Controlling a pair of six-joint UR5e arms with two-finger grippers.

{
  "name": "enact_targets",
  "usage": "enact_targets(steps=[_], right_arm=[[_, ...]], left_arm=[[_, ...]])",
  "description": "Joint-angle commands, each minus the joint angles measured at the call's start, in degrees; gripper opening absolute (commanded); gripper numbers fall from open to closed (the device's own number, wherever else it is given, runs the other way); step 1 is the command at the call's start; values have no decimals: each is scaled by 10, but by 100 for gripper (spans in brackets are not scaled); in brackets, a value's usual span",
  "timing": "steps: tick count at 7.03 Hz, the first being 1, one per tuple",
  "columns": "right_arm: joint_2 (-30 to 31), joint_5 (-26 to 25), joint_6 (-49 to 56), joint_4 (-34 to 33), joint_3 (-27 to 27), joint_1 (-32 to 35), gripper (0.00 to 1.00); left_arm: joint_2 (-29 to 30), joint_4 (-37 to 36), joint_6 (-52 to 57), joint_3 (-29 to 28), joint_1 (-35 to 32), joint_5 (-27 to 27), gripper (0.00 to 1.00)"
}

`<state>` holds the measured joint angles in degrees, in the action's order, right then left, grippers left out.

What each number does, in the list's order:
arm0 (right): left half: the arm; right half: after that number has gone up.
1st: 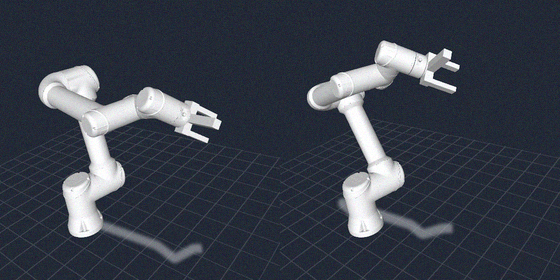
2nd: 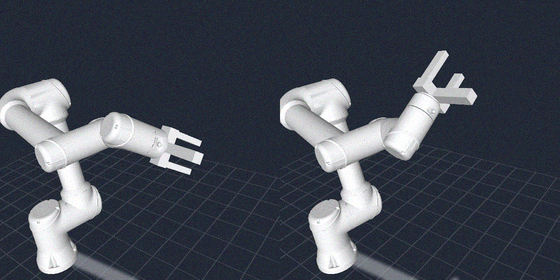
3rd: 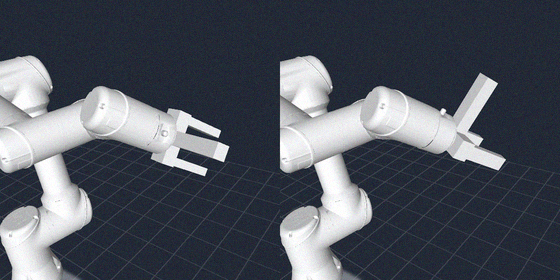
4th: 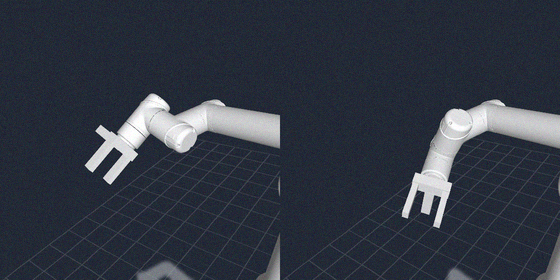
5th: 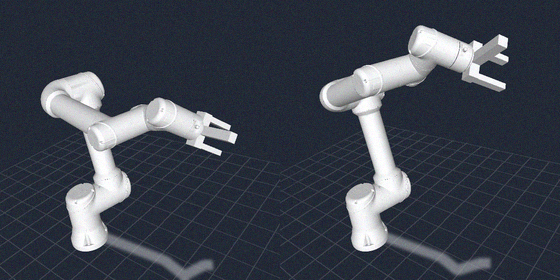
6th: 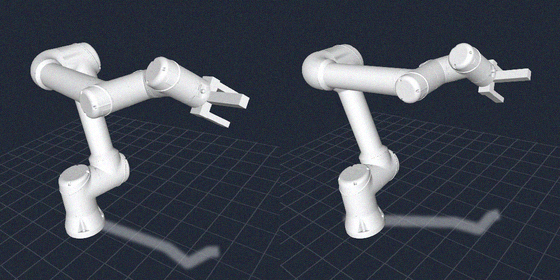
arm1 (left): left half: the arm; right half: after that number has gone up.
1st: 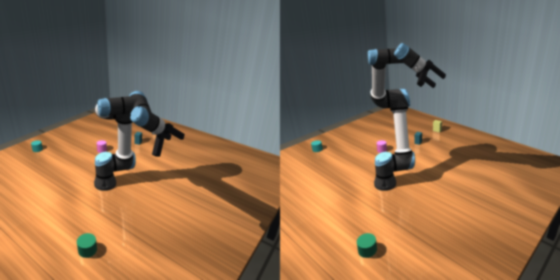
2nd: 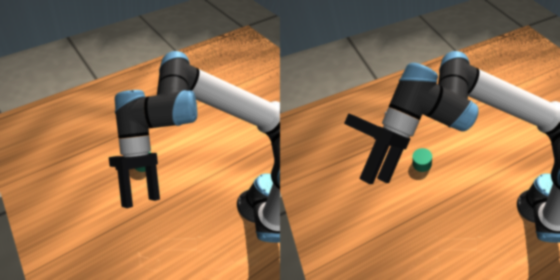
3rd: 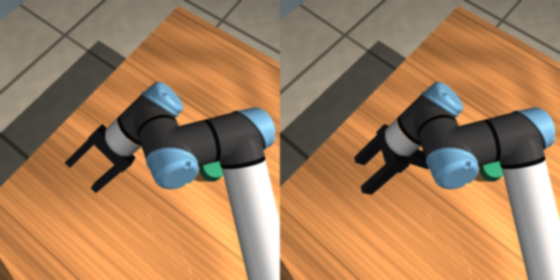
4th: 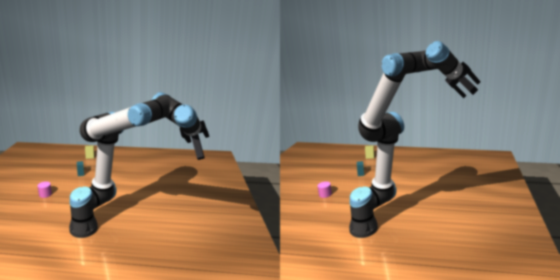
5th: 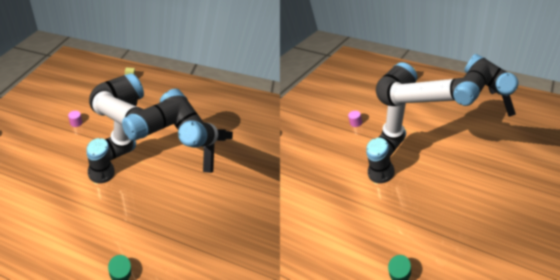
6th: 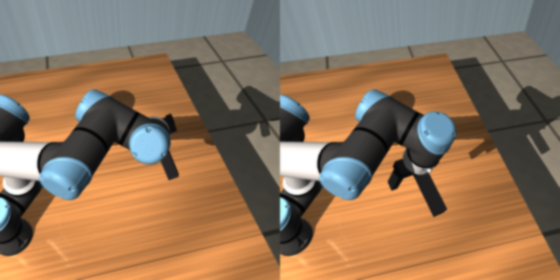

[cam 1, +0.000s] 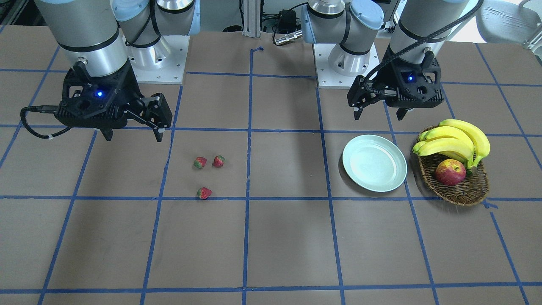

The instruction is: Collect all strawberries into plate

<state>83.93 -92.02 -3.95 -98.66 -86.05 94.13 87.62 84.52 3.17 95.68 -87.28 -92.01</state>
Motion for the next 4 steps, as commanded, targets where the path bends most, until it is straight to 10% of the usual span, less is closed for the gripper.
enact_targets(steps=[1, 4], right_arm=[[0, 0, 0, 0, -1, 0, 100], [0, 0, 0, 1, -1, 0, 100]], left_arm=[[-3, 4, -2, -1, -2, 1, 100], [4, -2, -2, 0, 0, -7, 100]])
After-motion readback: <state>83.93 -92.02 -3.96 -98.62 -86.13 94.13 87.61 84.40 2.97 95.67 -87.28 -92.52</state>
